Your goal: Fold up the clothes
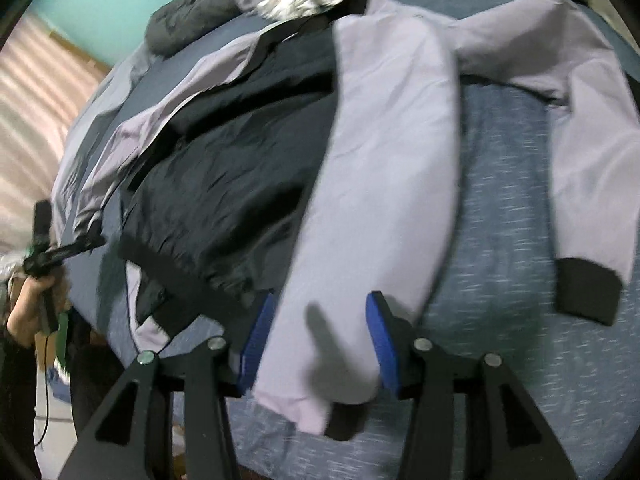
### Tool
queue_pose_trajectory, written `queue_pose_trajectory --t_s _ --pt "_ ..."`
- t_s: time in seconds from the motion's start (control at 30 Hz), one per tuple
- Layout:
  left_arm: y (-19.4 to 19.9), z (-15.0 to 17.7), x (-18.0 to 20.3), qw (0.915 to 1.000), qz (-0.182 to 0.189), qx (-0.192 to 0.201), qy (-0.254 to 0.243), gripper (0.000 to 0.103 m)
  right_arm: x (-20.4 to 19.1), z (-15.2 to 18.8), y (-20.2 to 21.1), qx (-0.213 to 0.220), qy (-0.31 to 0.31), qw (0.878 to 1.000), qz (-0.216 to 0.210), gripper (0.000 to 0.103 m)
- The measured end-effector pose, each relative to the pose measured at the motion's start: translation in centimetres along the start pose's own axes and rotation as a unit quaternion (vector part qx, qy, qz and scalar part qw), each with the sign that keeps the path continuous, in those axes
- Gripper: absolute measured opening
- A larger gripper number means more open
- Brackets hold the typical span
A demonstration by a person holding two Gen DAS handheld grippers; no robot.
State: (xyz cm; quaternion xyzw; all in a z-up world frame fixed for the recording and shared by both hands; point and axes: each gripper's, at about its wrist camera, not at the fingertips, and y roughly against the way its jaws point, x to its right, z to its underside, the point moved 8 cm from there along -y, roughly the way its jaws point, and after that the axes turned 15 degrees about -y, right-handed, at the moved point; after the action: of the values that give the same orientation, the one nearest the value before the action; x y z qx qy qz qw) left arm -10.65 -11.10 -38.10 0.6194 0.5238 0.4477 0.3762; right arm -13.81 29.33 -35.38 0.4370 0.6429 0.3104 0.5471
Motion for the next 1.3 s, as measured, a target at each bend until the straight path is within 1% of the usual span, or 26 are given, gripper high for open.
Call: queue_pose_trajectory --t_s 0.17,0.27,0.43,0.47,0.5,0.57,0.63,0.77,1.03,1.1,1.13,1.3 --pt "0.2 0.7 0.6 1.0000 0.005 0.001 0.004 0.072 -2.1 0.9 -2.8 -0.016 0.017 1.000 0.012 0.049" --pt "0.7 1.3 1.1 0.9999 0.015 0.006 0.004 0.072 -2.8 1.1 -4.6 -0.027 0.009 1.000 0.010 0.049" --pt "1.3 1.9 1.2 0.9996 0.023 0.017 0.003 0.072 -1.6 0.9 -5.6 -0.018 -0.005 0.999 0.028 0.048" --pt "1.3 2.0 1.1 0.9995 0.024 0.018 0.005 0.072 -1.4 0.9 -5.7 -0.015 -0.008 0.999 0.032 0.040" --pt "1.3 1.9 0.8 0.9995 0.025 0.017 0.008 0.072 -1.1 0.8 -5.9 -0.013 -0.011 0.999 0.036 0.035" --pt "1.2 1.9 0.6 0.9994 0.027 0.018 0.011 0.072 -0.7 0.7 -6.3 -0.009 -0.017 0.999 0.044 0.017" --pt "1.3 1.8 0.7 0.9992 0.028 0.026 0.013 0.072 -0.2 0.8 -6.2 -0.010 -0.022 0.999 0.042 0.014" --pt "1.3 1.3 0.7 0.9990 0.033 0.030 0.008 0.072 -0.7 0.2 -4.9 0.003 -0.014 0.999 0.032 0.000" --pt "0.5 1.1 0.8 0.9987 0.039 0.026 0.016 0.072 -1.8 -1.0 -2.1 0.031 0.005 0.999 0.010 0.000" --pt "0.1 1.0 0.8 0.9986 0.041 0.026 0.019 0.074 -2.0 -1.3 -1.6 0.033 0.009 0.999 0.000 0.000" --pt "-0.2 1.0 0.9 0.9986 0.042 0.026 0.021 0.074 -2.1 -1.4 -1.3 0.036 0.006 0.999 -0.006 0.000" --pt "-1.5 0.1 1.6 0.9958 0.072 0.039 0.041 0.074 0.5 -2.0 -0.1 0.058 -0.040 0.998 0.005 0.001"
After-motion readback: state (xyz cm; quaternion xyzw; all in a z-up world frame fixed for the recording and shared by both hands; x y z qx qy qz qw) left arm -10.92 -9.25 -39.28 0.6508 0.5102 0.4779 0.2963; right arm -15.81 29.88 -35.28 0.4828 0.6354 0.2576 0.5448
